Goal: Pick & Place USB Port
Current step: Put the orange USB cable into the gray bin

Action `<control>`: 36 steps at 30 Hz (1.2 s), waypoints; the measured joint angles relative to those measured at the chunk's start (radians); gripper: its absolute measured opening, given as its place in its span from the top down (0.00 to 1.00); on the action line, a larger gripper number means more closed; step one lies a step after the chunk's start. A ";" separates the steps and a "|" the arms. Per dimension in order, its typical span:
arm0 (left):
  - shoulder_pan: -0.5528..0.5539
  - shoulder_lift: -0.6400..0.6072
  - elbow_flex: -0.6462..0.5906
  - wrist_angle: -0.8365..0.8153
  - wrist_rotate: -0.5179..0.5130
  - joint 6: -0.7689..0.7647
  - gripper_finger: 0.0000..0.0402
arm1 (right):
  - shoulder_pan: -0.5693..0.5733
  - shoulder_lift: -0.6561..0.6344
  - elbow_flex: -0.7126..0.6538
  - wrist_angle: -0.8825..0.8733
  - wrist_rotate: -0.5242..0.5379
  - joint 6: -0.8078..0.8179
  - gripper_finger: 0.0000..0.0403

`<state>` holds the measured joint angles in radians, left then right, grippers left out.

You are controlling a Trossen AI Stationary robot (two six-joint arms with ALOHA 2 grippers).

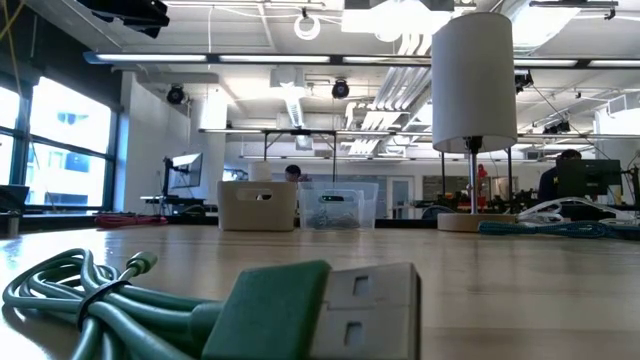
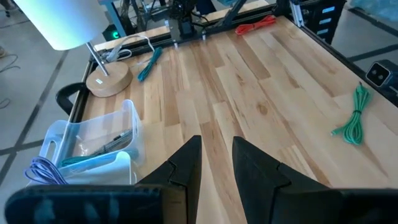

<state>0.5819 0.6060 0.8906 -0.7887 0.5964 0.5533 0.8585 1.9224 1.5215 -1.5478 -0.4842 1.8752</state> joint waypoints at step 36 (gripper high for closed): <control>0.000 0.001 0.000 0.001 -0.007 0.003 0.78 | 0.006 -0.039 -0.364 0.413 0.003 0.032 0.38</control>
<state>0.5819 0.6067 0.8909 -0.7879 0.5892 0.5564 0.8649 1.8830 1.1580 -1.1351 -0.4815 1.9068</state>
